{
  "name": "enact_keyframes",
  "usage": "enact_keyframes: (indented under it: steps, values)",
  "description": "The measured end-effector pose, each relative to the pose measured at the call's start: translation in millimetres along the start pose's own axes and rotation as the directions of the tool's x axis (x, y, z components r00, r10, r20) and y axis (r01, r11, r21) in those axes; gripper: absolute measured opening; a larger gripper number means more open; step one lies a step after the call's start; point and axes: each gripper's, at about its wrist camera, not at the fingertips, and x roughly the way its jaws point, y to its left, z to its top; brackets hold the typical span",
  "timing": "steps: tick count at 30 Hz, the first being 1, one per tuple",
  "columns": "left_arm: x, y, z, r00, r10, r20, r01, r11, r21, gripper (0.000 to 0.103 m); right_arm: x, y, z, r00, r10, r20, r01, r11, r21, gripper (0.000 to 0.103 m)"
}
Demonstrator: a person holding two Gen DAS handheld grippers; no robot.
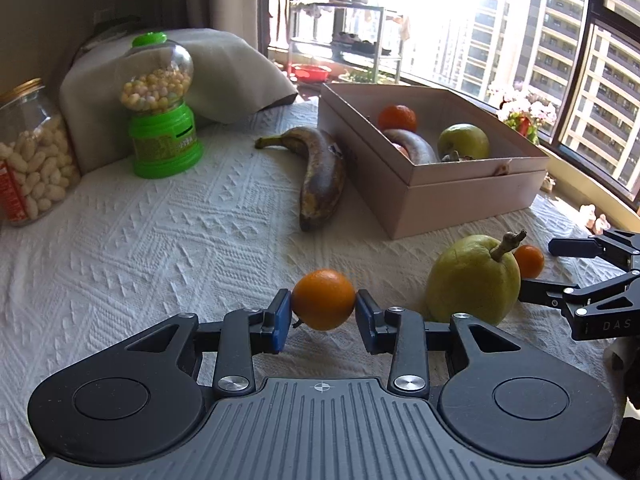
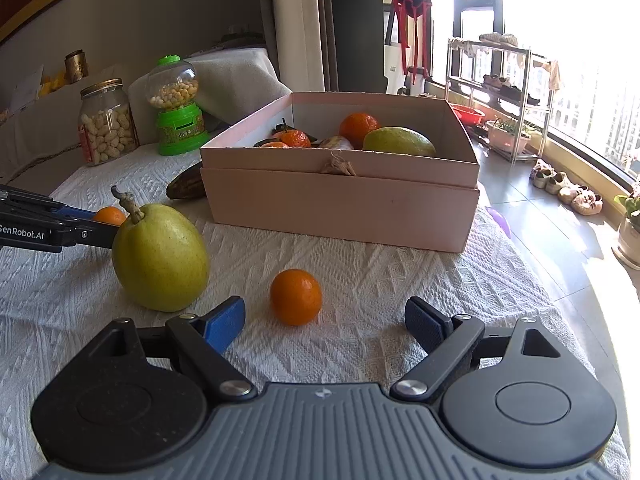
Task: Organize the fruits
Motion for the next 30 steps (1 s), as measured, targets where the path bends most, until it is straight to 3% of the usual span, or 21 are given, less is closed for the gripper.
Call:
enact_keyframes:
  steps: [11,20,30]
  values:
    - [13.3,1.1,-2.1,0.999,-0.04,-0.022,0.039,0.998,-0.049,0.04,6.3,4.2,1.4,0.999,-0.002,-0.033,0.001,0.999,-0.038,0.093]
    - [17.7,5.8,-7.3,0.995,-0.089,0.043,0.094,0.989,-0.111,0.04,12.3,4.1,5.4,0.995,0.038,-0.089,-0.042,0.998,-0.055,0.103]
    - [12.7,16.6,-17.2,0.987,-0.127,0.1,0.142,0.976,-0.165,0.038,9.9,7.4,6.8,0.993,0.015,-0.117,-0.022,0.998,-0.056,0.102]
